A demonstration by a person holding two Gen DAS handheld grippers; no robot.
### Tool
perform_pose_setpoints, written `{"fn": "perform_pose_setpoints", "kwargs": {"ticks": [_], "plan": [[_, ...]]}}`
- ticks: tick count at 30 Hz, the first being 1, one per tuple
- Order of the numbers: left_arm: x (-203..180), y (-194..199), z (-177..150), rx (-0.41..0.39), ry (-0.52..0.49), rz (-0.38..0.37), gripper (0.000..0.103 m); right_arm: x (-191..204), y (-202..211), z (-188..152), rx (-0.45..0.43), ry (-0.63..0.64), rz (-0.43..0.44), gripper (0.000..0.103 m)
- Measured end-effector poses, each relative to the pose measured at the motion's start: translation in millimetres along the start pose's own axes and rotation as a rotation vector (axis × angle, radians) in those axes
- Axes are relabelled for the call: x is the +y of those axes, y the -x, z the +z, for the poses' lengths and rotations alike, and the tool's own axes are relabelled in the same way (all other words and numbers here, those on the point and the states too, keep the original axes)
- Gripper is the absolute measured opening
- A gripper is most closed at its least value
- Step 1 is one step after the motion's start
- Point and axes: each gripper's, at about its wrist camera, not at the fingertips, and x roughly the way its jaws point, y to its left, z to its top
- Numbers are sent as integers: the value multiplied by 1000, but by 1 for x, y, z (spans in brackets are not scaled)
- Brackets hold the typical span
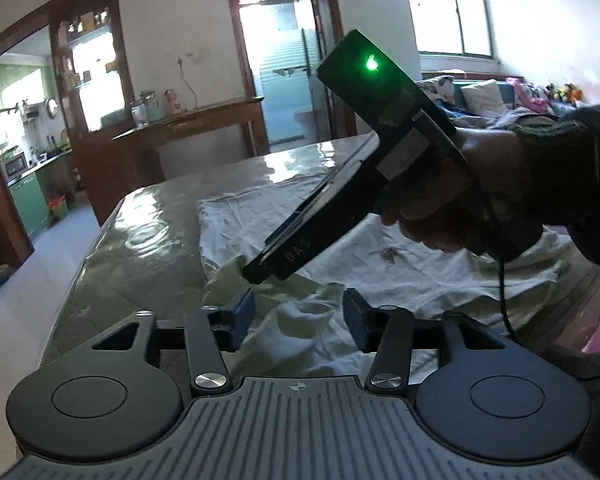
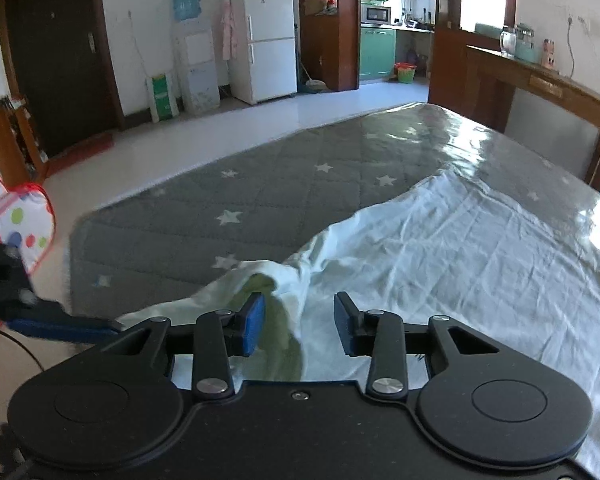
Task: Fold clothes
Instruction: 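Lay the sleeve across the shirt body and open the left gripper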
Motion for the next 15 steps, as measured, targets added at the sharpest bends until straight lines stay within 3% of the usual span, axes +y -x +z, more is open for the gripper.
{"fn": "perform_pose_setpoints", "kwargs": {"ticks": [5,8,15], "plan": [[11,-25,-4,65,66,-68,51,-4,-3,-1,16,-15,11,39],[11,-30,-8,90,76,-125,51,-14,1,4,-14,-39,-36,39],[-2,-32,-22,138,37,-203,50,-45,3,5,-31,-139,-83,39]]}}
